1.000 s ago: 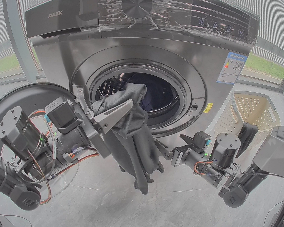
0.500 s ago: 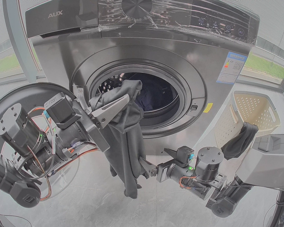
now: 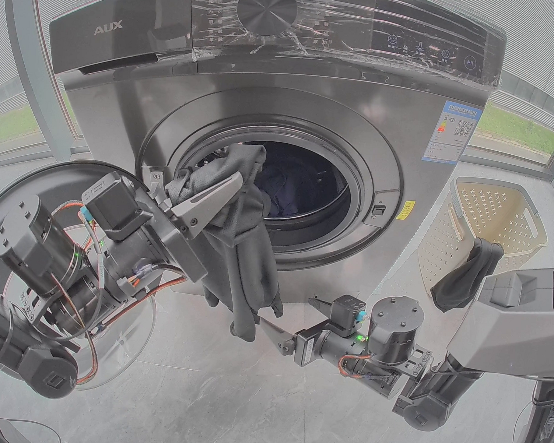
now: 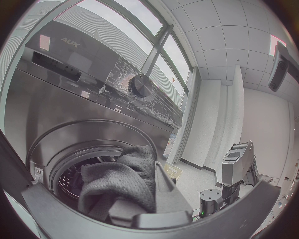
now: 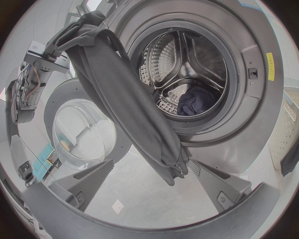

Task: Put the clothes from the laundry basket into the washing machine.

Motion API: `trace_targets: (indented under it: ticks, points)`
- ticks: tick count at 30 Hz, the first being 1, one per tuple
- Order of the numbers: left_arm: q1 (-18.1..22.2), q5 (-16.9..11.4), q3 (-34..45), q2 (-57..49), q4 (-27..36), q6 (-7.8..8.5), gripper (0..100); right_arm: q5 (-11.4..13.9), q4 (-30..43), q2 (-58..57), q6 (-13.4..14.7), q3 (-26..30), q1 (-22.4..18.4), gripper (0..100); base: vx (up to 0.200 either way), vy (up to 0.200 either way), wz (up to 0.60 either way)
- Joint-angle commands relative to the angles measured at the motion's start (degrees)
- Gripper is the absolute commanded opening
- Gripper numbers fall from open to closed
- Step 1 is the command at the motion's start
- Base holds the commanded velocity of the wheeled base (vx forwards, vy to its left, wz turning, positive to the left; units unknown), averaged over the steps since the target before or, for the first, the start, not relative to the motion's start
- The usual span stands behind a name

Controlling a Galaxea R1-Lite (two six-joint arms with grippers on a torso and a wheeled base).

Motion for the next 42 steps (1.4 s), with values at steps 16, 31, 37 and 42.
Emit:
trace_targets:
  ticks: [16,31,37,42]
  points:
    - [0.11,-0.37,-0.48,-0.51,-0.17,-0.02,0,0.74,0.14,4.4,-0.56,-3.95,-6.46,100,0.0,0.0,0.0]
    - [-0.07,-0.28,-0.31,-0.59,-0.17,-0.02,0,1.44,-0.3,12.48,-0.64,-13.97,-1.8,100,0.0,0.0,0.0]
    - [0.02,-0.28,-0.13,-0.68,-0.17,-0.02,0,1.53,0.14,14.33,-1.08,-20.03,-2.77,100,0.0,0.0,0.0]
    - [0.02,-0.37,-0.05,-0.68,-0.17,-0.02,0,1.62,0.4,14.68,-1.17,-20.91,-4.44,100,0.0,0.0,0.0]
